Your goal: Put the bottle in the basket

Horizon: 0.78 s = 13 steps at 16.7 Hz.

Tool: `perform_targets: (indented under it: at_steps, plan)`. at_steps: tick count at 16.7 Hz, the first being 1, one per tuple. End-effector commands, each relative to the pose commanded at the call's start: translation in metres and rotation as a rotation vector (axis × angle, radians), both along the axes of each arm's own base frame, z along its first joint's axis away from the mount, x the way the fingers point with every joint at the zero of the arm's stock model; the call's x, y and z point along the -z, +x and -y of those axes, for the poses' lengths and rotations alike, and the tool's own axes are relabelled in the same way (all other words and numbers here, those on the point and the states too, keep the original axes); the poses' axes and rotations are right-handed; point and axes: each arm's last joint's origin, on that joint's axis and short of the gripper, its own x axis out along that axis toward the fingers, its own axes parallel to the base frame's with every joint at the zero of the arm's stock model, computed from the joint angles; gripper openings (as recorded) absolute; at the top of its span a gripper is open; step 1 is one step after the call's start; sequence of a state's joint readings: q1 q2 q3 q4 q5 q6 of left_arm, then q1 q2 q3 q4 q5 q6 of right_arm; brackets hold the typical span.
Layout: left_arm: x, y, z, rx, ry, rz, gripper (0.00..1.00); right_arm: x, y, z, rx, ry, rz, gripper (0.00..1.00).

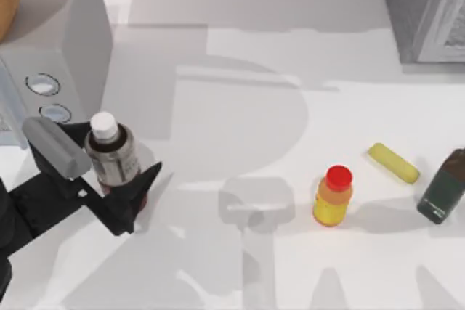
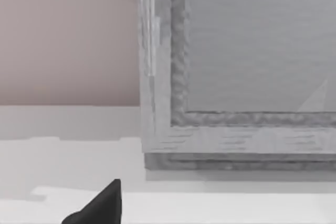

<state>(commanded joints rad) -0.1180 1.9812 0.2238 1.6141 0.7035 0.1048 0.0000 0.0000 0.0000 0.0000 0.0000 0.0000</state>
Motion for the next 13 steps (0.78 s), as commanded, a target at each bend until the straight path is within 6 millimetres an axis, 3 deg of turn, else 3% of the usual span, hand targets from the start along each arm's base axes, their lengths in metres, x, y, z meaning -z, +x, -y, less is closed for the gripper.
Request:
perform_targets:
  at_steps: [13]
  plan:
    - [0.0000, 0.0000, 0.0000, 0.000, 0.000, 0.000, 0.02, 0.0000, 0.0000, 0.0000, 0.000, 0.000, 0.000, 1.00]
